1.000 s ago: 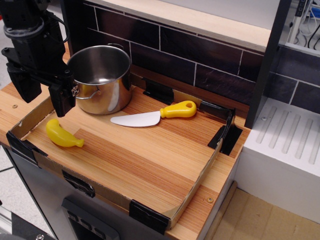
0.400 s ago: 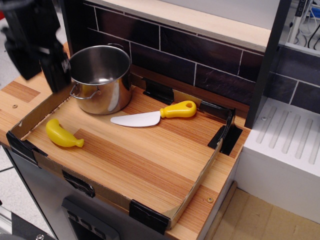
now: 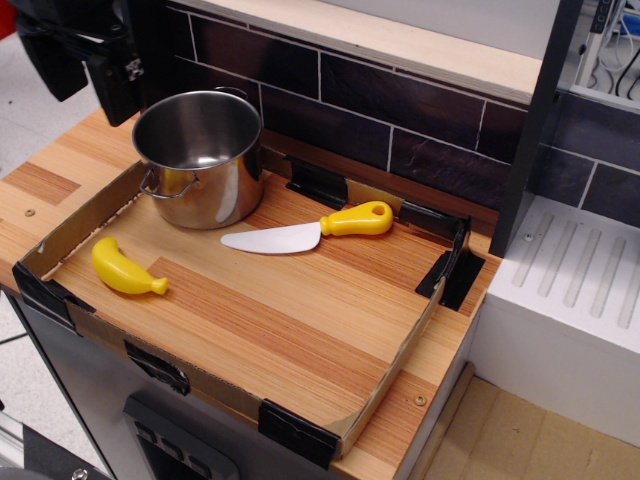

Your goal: Topple metal pot

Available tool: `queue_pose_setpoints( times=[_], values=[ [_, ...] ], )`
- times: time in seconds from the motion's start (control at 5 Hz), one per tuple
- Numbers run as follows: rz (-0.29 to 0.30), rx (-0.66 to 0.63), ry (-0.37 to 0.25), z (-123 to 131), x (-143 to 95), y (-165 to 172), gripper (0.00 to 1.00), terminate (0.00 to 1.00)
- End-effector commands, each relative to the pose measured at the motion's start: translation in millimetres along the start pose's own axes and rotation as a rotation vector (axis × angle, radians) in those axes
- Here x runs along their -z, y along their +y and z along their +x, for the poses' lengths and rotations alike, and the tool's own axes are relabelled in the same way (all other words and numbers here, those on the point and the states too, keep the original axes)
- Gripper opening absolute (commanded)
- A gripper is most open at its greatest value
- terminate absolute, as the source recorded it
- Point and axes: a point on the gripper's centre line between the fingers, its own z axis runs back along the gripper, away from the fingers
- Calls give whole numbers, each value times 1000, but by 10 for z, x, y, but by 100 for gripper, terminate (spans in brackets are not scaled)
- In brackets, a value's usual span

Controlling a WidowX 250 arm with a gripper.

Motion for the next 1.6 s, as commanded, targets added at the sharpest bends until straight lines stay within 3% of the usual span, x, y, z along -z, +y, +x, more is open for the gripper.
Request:
queue_pose_setpoints(
  times=[0.0, 0.8, 1.2, 1.4],
  values=[
    [68, 62, -83, 371, 54, 57, 100, 0],
    [129, 60, -75, 659, 321, 77, 100, 0],
    [145, 100, -29, 651, 477, 72, 100, 0],
    [158, 121, -59, 641, 442, 70, 0, 0]
  ],
)
